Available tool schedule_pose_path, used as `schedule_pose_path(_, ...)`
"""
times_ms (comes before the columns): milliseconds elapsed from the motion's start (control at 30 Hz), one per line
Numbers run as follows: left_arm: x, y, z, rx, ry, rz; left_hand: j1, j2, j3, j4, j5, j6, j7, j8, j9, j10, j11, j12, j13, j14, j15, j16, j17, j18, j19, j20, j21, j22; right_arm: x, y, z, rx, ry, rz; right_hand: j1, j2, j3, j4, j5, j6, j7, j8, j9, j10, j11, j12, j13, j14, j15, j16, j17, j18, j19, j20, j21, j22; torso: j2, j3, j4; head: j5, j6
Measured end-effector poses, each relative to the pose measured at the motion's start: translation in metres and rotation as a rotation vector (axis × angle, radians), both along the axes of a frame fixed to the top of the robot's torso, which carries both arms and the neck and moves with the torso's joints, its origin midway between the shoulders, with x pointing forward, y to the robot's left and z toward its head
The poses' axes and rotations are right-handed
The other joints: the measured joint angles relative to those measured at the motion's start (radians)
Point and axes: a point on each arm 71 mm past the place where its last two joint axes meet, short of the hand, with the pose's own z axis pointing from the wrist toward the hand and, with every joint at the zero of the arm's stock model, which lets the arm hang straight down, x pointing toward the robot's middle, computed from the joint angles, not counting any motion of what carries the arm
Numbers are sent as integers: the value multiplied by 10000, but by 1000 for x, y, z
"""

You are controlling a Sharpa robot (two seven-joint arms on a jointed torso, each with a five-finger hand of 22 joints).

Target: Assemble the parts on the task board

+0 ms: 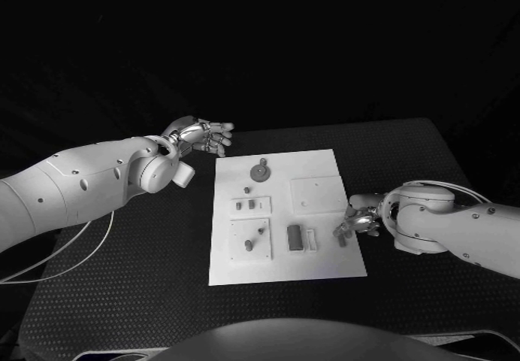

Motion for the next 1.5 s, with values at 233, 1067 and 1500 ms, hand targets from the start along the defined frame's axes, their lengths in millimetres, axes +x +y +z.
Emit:
schedule_pose_path(233,0,0,0,-8,16,-33,0,0,0,0,0,0,0,0,0,0,0,0,0,0,0,-39,6,-44,0,0,0,1,1,7,-3,-30,-76,154,0,0,33,33,0,82,47,-3,-5,3,1,0,1,1,1,0,3,-1,0,0,0,0,0,6,-1,30,-26)
schedule_pose_path(1067,-1,2,0,3,31,-5,0,0,0,0,0,0,0,0,0,-71,1,0,0,0,0,-38,13,-66,0,0,0,-6,1,21,-6,-912,-537,1259,1371,184,30,-1024,0,50,-25,382,10,-150,36,0,-50,-328,62,-61,-353,88,-125,125,0,0,-5,12,-12,28,-131)
schedule_pose_path(1500,-1,2,0,-6,32,-25,0,0,26,-26,0,0,0,0,0,-71,1,0,0,0,0,-38,21,-39,0,0,0,-5,-1,20,-8,-623,-573,989,1569,1139,-86,-1132,-60,50,-24,888,-141,-187,76,-1,-117,-353,101,-61,-248,69,-144,143,-1,0,-5,-1,-6,20,-160)
